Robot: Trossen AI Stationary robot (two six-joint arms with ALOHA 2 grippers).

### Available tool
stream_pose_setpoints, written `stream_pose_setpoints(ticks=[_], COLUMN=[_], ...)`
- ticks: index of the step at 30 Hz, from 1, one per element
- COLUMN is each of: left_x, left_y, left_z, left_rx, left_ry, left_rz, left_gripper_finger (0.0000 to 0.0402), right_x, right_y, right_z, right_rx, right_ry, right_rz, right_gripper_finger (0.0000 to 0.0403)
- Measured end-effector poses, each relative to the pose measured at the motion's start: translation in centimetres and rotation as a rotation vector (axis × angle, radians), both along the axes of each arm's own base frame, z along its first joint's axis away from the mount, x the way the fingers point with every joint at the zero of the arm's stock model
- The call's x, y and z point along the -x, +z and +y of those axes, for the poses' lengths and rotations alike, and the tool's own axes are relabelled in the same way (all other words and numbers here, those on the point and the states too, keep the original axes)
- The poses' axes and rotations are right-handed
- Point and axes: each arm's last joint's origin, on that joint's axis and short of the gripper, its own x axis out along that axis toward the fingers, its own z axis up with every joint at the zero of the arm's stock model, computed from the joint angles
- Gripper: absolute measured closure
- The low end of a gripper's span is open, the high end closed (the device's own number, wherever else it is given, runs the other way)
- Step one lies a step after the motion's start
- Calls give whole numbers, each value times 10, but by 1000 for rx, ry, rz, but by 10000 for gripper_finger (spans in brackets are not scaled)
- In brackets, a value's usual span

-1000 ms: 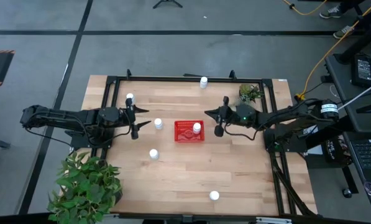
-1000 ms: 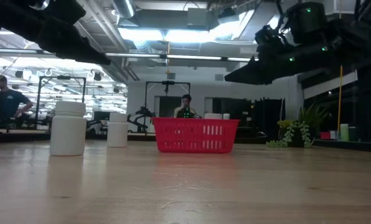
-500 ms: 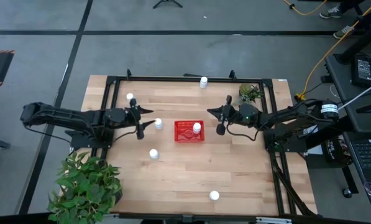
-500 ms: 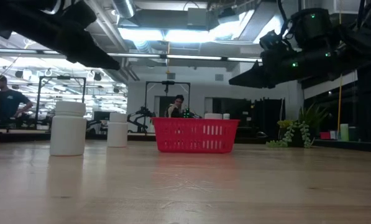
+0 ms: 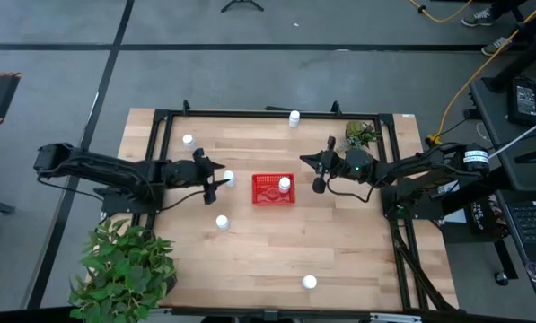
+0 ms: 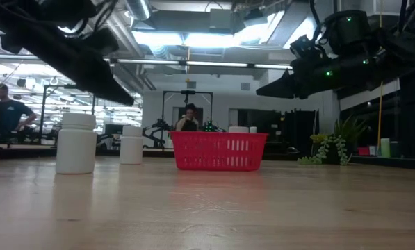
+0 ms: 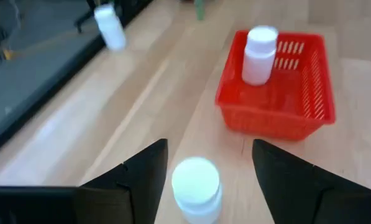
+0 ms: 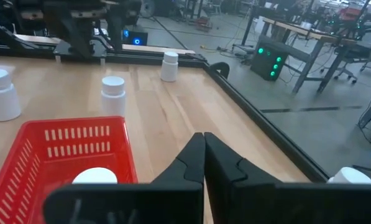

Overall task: Pick and place pill bottles into a basket
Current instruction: Put the white pill bottle into the red basket

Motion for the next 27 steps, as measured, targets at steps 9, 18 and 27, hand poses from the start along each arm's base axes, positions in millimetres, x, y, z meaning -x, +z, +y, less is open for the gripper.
stream_pose_setpoints(ticks=[9, 18, 27], left_x=[-4, -10, -18], left_y=[-15, -28, -38], left_z=[6, 6, 7], left_rx=[-6, -7, -18], left_ry=[16, -8, -15], left_rz=[114, 181, 207], left_gripper_finger=[136, 135, 135], right_x=[0, 0, 0], right_y=[0, -1, -1], right_z=[2, 2, 2], right_rx=[-8, -13, -14], right_ry=[54, 54, 54], right_rz=[2, 7, 8], right_gripper_finger=[398, 398, 398])
